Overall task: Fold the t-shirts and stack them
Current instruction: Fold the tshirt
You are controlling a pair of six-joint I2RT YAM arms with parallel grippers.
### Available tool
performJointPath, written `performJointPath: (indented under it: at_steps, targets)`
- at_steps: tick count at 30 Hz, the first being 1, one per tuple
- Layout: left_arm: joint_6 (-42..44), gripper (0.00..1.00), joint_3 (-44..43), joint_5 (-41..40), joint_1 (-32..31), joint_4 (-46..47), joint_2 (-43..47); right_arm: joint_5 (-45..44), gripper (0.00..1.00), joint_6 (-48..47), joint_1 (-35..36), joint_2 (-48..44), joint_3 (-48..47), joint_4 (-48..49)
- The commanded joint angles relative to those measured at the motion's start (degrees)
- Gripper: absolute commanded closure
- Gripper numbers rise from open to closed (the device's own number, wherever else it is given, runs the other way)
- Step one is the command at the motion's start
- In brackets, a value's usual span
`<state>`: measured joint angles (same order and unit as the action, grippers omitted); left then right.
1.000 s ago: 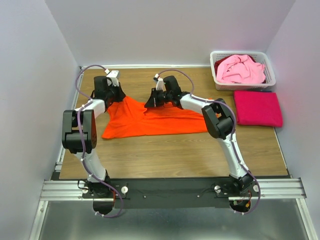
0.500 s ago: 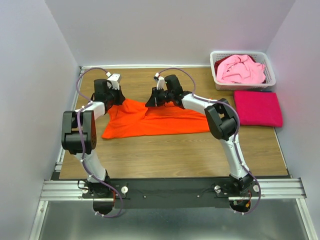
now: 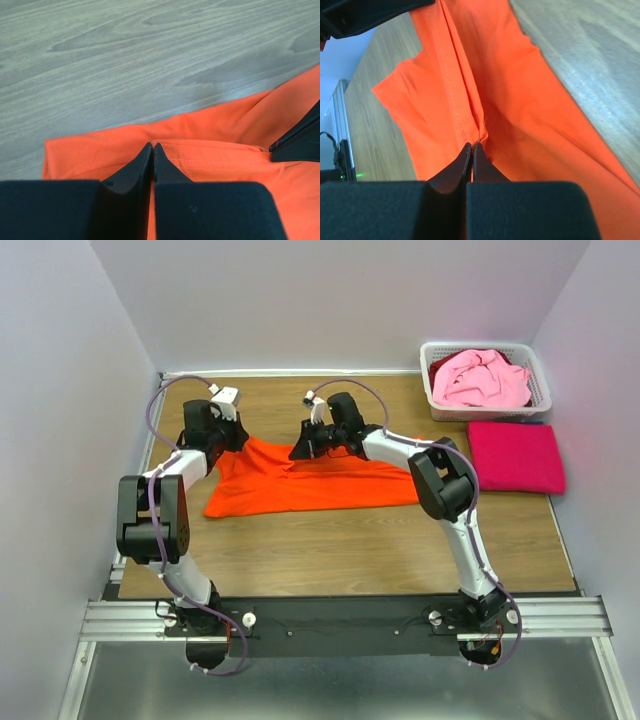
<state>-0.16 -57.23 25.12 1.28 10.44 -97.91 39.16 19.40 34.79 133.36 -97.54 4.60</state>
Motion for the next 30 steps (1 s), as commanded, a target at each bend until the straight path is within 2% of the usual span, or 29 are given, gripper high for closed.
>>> performJointPath:
  at_steps: [1, 10, 22, 30]
  targets:
    - [0.4, 0.89, 1.8, 0.5, 0.3, -0.2, 2.0, 2.8, 0.95, -1.6, 0.7, -1.5, 0.9, -0.4]
    - [0.4, 0.89, 4.8, -1.0, 0.3, -1.8, 4.9, 4.7, 0.92, -2.7, 1.1, -3.1, 2.4, -0.4]
    - [-2.6, 0.89, 7.4, 1.2, 0.3, -5.2, 5.6, 7.0, 0.90, -2.6, 2.0, -2.7, 2.7, -0.7]
    - [-4.1, 0.83, 9.7, -0.8, 0.2, -5.9, 8.3, 8.1, 0.80, -2.6, 2.7, -2.8, 4.1, -0.8]
